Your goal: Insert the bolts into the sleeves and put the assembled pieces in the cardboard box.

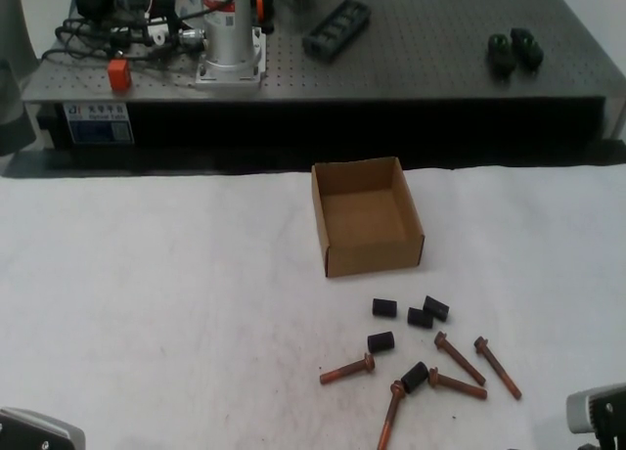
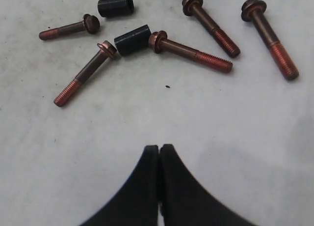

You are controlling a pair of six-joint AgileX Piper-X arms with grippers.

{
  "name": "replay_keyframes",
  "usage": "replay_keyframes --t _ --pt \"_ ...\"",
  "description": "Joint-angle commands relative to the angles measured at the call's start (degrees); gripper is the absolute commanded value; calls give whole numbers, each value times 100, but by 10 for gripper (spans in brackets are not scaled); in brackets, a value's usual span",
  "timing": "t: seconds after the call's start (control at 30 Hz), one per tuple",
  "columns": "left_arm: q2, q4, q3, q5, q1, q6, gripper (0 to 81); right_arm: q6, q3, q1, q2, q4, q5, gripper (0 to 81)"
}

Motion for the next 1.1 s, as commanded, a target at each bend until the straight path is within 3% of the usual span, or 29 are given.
replay_keyframes --t 0.0,0.17,0.3,0.5,0.6,0.87,1.07 --pt "-18 -77 -31 2 -3 72 7 31 -66 3 7 -68 -86 0" --pt "-18 -77 -31 2 -3 72 7 31 -66 3 7 -415 -603 0" --pt "-18 -77 -31 2 -3 72 7 -12 -66 3 7 -563 -604 0" --pt "-18 -77 -31 2 -3 72 7 -13 -66 3 7 -525 321 0" --pt "-18 -77 -31 2 -3 72 7 0 -66 3 7 -525 356 0" --pt "-18 -77 -31 2 -3 72 7 544 -66 3 7 -950 -1840 0" --pt "-18 -77 -31 2 -3 72 7 544 -66 3 7 -907 -119 0"
